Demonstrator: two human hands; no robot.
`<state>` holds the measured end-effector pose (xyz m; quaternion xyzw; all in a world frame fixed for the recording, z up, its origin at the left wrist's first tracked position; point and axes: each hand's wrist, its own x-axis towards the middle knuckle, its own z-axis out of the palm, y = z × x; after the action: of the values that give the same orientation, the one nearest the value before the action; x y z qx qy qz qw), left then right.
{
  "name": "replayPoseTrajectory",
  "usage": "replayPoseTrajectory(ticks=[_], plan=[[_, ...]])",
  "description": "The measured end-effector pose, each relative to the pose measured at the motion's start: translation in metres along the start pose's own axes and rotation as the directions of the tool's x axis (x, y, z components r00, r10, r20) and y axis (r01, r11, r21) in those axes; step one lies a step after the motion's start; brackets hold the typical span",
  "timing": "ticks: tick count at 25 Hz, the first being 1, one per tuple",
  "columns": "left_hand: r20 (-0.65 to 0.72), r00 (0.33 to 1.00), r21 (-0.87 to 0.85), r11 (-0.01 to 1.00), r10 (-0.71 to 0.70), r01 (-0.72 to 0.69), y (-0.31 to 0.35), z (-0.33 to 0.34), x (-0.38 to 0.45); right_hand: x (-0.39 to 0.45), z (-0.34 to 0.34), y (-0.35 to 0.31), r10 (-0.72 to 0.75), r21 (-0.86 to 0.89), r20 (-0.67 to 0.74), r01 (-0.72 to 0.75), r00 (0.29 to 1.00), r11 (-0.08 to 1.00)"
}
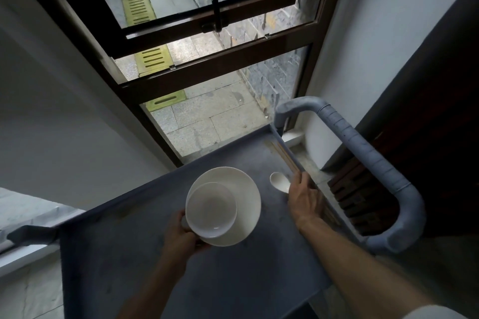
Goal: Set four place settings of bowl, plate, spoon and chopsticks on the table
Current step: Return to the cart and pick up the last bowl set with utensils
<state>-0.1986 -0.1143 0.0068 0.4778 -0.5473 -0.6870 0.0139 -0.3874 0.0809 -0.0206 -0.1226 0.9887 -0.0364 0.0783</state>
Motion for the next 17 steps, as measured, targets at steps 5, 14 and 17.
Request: replayPoseTrajectory(ticks=[5, 14, 17], plan=[[-0.004, 1.0, 0.02, 1.0, 0.001, -0.001, 0.002, -0.001, -0.003, -0.003, 0.007, -0.009, 0.11, 0.07, 0.032, -0.112, 0.993, 0.991], [-0.02, 1.0, 0.044, 0.999, -0.007, 0.008, -0.003, -0.003, -0.007, 0.01, -0.004, 0.0, 0.053, -0.044, 0.12, -0.048, 0.991, 0.998], [-0.033, 0.999, 0.04, 0.999, -0.002, 0.003, -0.002, -0.002, -0.008, 0.017, -0.01, -0.002, -0.039, -0.106, 0.175, 0.058, 0.984, 0.993]])
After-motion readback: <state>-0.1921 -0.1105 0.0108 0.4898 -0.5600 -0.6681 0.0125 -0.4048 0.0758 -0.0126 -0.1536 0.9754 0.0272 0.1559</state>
